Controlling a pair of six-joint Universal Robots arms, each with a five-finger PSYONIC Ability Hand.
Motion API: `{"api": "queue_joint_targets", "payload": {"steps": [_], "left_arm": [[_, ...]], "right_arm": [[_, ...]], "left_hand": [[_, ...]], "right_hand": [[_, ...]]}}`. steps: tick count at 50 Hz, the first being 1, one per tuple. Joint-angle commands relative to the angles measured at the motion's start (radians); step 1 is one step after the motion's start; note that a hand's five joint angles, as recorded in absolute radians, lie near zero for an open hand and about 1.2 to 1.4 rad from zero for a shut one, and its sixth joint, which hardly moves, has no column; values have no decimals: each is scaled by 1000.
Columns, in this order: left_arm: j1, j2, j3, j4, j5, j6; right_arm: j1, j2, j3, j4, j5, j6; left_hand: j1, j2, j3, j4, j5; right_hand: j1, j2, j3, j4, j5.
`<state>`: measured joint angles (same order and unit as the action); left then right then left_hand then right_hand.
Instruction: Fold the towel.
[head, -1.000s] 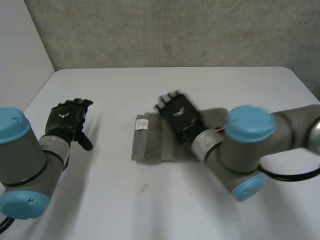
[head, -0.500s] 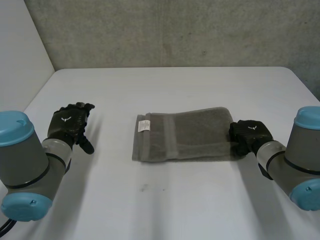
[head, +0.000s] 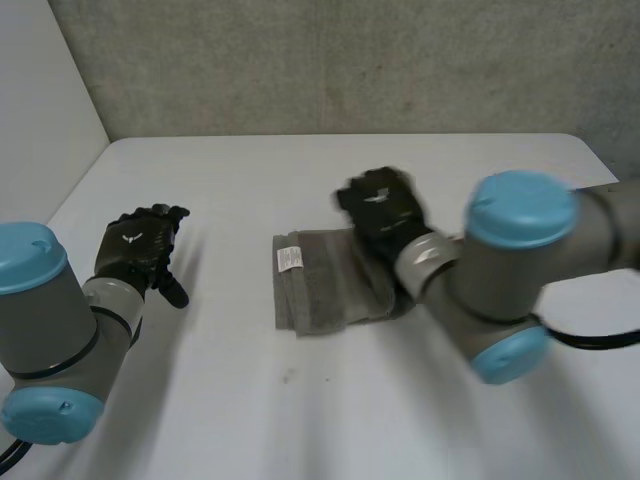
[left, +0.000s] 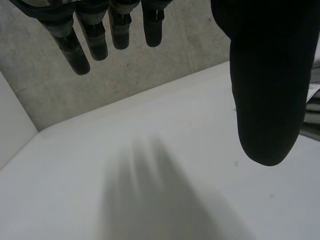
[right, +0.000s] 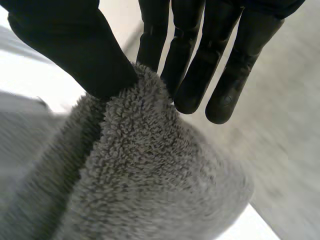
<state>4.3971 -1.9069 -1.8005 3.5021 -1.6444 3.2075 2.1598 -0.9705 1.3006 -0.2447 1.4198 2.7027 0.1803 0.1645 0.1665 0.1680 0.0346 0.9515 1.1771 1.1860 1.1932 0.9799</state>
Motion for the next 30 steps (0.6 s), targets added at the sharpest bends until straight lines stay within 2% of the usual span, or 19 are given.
{"api": "queue_joint_targets", "payload": {"steps": [1,2,6,8,9,10,11,14,16,17,19,21,24,30], "left_arm": [[1,5,0,0,0,0],[-1,6,-2,-2,1,0],[-4,11,0,-5,8,-2],[-5,12,0,-6,8,-2],[-5,12,0,-6,8,-2],[-10,15,9,-5,9,-3],[-10,15,9,-5,9,-3],[-30,25,41,-9,12,-8],[-71,23,97,-15,20,-12],[-71,23,98,-15,20,-12],[-94,15,133,-20,26,-21],[-126,-3,208,-53,31,-63],[-171,-69,301,-103,32,-121],[-265,-201,472,-201,52,-184]], "right_arm": [[199,157,-64,1,-62,-92],[218,182,-64,2,-82,-99],[222,203,-67,8,-71,-101],[222,171,-69,11,-21,-86],[222,171,-69,12,-21,-86],[222,132,-69,12,17,-69],[210,89,-67,12,45,-35],[184,49,-58,13,65,22],[125,-22,-46,22,74,191],[124,-22,-46,22,74,192],[82,-60,-43,60,58,355],[59,-62,-47,91,38,412],[6,-54,-58,148,-4,459],[-51,-10,-72,174,-22,460]], "left_hand": [[-6,10,8,7,-35],[-6,10,8,7,-35],[-6,10,8,7,-35],[-6,10,8,7,-35],[-6,10,8,7,-35],[-6,10,8,7,-35],[-6,10,8,7,-35],[-6,10,8,7,-35],[-6,10,8,7,-35],[-6,10,8,7,-35],[-6,10,8,7,-35],[-6,10,8,7,-35],[-2,14,12,10,-31],[-2,14,12,10,-31]], "right_hand": [[445,219,210,203,242],[445,219,210,203,242],[445,219,210,203,242],[-465,-691,-700,-707,-668],[-470,-696,-705,-712,-673],[-703,-928,-937,-944,-906],[-754,-980,-989,-996,-957],[-777,-1003,-1011,-1019,-980],[-777,-1003,-1011,-1019,-980],[-777,-1003,-1011,-1019,-980],[-777,-1003,-1011,-1019,-980],[-777,-1003,-1011,-1019,-980],[-777,-1003,-1011,-1019,-980],[-777,-1003,-1011,-1019,-980]]}}
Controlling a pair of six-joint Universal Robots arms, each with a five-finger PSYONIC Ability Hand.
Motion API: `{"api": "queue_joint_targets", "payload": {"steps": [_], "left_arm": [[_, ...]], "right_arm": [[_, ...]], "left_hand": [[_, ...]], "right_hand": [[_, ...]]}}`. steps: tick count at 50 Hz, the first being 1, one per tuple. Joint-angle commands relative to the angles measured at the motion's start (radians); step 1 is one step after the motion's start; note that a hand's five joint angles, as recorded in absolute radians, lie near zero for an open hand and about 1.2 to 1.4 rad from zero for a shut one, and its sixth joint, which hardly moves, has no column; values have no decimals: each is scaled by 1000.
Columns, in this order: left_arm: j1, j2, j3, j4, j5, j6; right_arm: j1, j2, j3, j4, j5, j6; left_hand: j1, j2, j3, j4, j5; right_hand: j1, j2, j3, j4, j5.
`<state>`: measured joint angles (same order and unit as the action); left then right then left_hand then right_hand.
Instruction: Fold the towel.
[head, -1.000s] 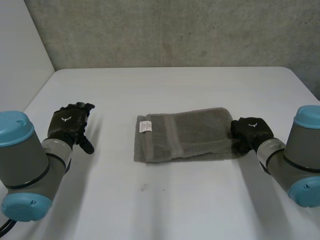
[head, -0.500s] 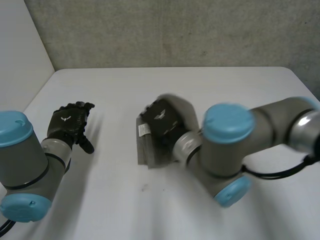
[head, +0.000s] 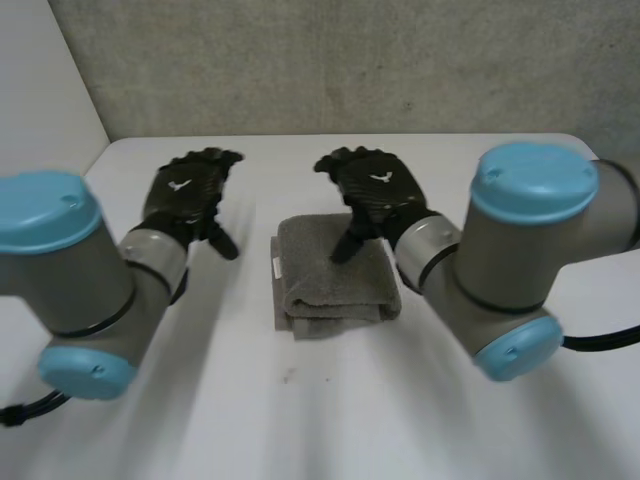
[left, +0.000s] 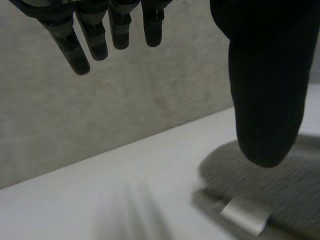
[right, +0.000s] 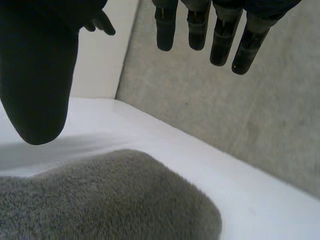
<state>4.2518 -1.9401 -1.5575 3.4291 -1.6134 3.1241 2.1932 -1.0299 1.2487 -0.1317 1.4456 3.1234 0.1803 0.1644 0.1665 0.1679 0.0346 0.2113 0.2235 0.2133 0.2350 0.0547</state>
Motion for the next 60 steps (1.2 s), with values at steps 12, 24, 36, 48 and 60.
{"api": "queue_joint_targets", "payload": {"steps": [12,24,36,48,60], "left_arm": [[-148,-465,496,-265,49,-141],[-112,-450,441,-283,49,-131],[-107,-148,451,-378,47,-131],[-17,174,430,-576,-46,-125],[17,394,145,-545,-39,-125]], "right_arm": [[-130,227,-81,66,-60,9],[-133,266,-127,67,-54,-75],[-130,16,-114,66,47,-141],[-170,-269,-26,147,118,-193],[-174,-478,225,119,113,-215]], "left_hand": [[-2,14,12,10,-31],[-6,10,8,7,-35],[-6,10,8,7,-35],[-6,10,8,7,-35],[-6,10,8,7,-35]], "right_hand": [[-37,-49,-39,-60,-55],[-37,-49,-39,-60,-55],[-37,-49,-39,-60,-55],[-37,-49,-39,-60,-55],[-37,-49,-39,-60,-55]]}}
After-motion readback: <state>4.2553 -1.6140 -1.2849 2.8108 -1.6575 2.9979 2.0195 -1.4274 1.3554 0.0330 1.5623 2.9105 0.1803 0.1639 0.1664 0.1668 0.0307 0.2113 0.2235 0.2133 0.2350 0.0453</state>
